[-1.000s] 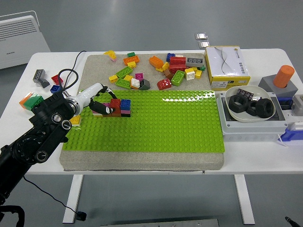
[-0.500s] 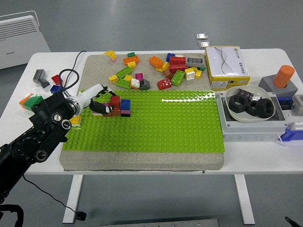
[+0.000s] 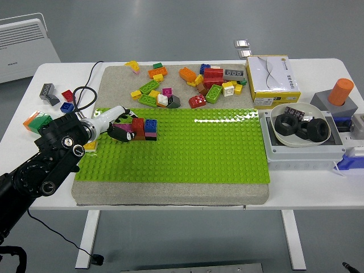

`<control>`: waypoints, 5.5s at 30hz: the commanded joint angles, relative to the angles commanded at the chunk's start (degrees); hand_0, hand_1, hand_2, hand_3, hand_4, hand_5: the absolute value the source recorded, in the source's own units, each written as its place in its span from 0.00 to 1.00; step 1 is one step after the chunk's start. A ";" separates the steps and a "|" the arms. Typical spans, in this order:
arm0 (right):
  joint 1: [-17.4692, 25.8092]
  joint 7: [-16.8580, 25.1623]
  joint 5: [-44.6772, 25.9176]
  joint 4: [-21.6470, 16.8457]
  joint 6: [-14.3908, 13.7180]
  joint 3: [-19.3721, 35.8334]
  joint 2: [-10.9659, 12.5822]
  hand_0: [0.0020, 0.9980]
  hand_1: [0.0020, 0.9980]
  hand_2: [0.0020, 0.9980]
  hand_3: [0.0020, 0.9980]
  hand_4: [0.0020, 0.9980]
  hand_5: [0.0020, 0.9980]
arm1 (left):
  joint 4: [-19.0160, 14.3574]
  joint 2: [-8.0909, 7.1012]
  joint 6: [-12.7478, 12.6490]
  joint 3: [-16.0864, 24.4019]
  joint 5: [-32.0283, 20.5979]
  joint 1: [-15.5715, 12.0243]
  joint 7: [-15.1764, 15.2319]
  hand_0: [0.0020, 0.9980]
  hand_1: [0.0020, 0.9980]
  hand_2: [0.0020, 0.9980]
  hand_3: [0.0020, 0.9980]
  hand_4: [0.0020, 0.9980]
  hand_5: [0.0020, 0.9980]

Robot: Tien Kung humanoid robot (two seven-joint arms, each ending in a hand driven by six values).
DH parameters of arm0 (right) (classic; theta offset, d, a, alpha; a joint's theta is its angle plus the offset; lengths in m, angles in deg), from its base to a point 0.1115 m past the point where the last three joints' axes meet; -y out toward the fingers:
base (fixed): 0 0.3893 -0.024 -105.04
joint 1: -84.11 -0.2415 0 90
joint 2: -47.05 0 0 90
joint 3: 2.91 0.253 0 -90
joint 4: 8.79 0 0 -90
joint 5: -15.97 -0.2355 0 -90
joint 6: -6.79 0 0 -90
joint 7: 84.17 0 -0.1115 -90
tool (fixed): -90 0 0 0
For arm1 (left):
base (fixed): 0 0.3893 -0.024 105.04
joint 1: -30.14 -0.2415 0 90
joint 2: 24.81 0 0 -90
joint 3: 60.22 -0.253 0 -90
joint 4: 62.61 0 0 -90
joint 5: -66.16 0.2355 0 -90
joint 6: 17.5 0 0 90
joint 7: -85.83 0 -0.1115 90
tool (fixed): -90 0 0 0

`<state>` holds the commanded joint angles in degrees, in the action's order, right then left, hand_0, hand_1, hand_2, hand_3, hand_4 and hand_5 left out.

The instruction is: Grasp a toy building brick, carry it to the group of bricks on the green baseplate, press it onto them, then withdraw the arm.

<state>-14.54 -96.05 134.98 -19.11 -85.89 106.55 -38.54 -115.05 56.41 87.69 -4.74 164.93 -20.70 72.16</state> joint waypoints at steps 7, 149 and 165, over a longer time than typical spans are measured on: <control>0.13 -0.03 0.02 0.00 -0.01 0.02 0.02 0.52 0.61 0.72 0.80 0.86 0.91 | -0.13 -0.47 1.01 -0.13 0.18 0.19 -0.18 0.92 0.97 0.97 0.69 0.62 0.00; 1.19 -0.27 -6.26 0.00 -0.80 -4.83 0.06 0.52 0.61 0.72 0.80 0.89 0.95 | -18.27 -1.19 -17.83 -2.84 17.46 -15.92 -2.97 0.96 0.98 1.00 0.71 0.94 0.75; 1.25 -0.22 -5.97 0.00 -0.78 -4.72 0.00 0.52 0.61 0.72 0.80 0.90 0.95 | -19.56 -1.15 -18.61 -1.74 18.54 -15.74 -3.15 0.96 0.98 1.00 0.70 0.95 0.73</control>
<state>-13.29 -96.27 129.01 -19.11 -86.67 101.83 -38.54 -134.61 55.25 69.07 -6.48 183.47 -36.44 69.02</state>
